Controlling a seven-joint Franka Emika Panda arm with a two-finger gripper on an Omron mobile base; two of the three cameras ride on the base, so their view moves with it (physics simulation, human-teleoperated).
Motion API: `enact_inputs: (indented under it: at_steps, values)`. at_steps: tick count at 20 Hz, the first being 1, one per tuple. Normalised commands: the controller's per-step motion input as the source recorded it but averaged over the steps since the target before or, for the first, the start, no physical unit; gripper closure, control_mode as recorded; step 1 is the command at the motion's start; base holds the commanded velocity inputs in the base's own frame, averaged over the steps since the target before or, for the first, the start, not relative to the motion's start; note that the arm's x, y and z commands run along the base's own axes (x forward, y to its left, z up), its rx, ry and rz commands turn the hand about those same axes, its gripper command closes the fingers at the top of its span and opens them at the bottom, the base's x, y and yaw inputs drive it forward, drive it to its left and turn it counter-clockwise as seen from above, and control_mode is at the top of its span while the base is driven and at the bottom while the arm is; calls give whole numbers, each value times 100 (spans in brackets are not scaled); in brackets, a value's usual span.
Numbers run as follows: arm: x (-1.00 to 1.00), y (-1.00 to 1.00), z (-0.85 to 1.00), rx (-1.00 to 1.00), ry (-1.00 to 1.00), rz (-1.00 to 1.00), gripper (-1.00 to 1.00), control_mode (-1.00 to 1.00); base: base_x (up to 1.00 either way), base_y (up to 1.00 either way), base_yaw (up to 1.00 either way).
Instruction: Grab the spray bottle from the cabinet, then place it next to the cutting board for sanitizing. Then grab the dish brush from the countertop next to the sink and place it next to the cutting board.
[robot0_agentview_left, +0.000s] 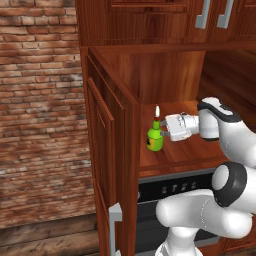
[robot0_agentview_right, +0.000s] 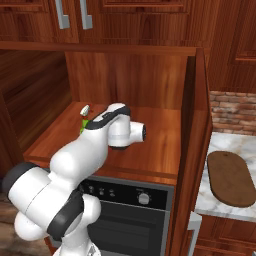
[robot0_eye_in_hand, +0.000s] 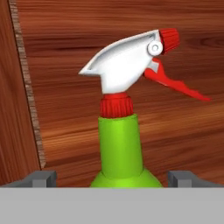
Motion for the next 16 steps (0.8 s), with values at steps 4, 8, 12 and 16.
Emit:
enact_inputs:
  at_steps: [4,8,12,16]
  values:
    - [19,0,-1,0,0,0,-100,-100,0,0,0]
    - [19,0,-2,0,0,0,-100,-100,0,0,0]
    - [12,0,0,0,0,0,-100,-100,0,0,0]
    - [2,3,-2,0,0,0,-100,-100,0,0,0]
